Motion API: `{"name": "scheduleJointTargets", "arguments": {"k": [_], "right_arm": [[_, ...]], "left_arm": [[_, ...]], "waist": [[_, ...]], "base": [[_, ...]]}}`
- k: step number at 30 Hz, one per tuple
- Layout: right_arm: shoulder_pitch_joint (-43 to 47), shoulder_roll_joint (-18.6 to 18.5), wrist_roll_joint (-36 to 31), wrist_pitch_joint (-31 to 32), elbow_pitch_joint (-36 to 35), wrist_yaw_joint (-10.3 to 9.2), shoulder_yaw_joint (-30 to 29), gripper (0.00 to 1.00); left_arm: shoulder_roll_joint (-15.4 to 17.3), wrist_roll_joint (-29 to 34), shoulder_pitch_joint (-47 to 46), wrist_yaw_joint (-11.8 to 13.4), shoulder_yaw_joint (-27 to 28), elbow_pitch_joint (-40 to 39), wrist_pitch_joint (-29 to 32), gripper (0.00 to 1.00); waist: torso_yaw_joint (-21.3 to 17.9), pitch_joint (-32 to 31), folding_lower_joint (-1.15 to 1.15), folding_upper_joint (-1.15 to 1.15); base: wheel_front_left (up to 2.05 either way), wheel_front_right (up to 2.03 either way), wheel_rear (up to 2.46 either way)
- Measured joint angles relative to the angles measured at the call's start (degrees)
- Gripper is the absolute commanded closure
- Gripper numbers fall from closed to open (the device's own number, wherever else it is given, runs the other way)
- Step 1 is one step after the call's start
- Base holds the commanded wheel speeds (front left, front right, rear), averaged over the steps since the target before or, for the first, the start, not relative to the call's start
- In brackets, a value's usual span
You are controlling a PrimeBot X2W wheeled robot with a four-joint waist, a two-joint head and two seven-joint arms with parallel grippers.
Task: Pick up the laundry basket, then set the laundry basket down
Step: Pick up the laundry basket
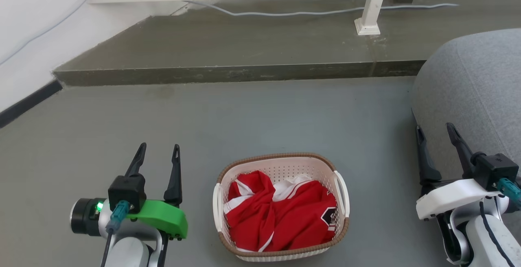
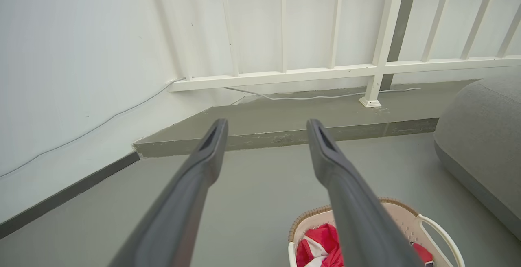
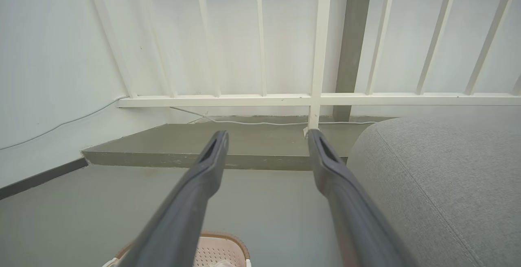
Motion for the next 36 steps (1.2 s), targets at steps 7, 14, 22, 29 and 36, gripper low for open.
{"name": "scheduleJointTargets", "arguments": {"k": [7, 14, 22, 29, 36], "right_arm": [[-0.02, 0.24, 0.02, 0.00, 0.34, 0.77, 0.00, 0.00], [-0.12, 0.43, 0.27, 0.00, 1.37, 1.49, 0.01, 0.00], [-2.15, 0.48, 0.82, 0.00, 2.98, 2.38, -0.02, 0.00], [-5.31, 0.60, 1.12, -0.01, 4.67, 3.52, 0.09, 0.00], [-9.43, 0.96, 1.21, -0.02, 7.00, 4.53, 0.75, 0.00]], "left_arm": [[-0.42, 0.01, -0.55, 0.00, -0.19, -0.15, 0.00, 0.00], [-0.74, 0.01, -1.25, 0.00, -0.54, -0.26, 0.02, 0.00], [-1.07, 0.01, -3.55, 0.00, -1.58, 0.02, 0.12, 0.00], [-1.40, -0.03, -6.49, 0.00, -1.98, 1.66, 0.73, 0.00], [-2.31, -2.12, -9.67, -0.04, -2.04, 3.93, 2.45, 0.00]], "waist": [[-0.11, 2.21, 0.00, 0.00], [-0.31, 5.69, 0.00, 0.00], [-0.55, 11.23, 0.00, 0.00], [-0.76, 16.69, 0.00, 0.00], [-0.94, 22.32, 0.00, 0.00]], "base": [[0.00, 0.00, 0.00], [0.00, 0.00, 0.00], [0.00, 0.00, 0.00], [0.00, 0.00, 0.00], [0.00, 0.00, 0.00]]}}
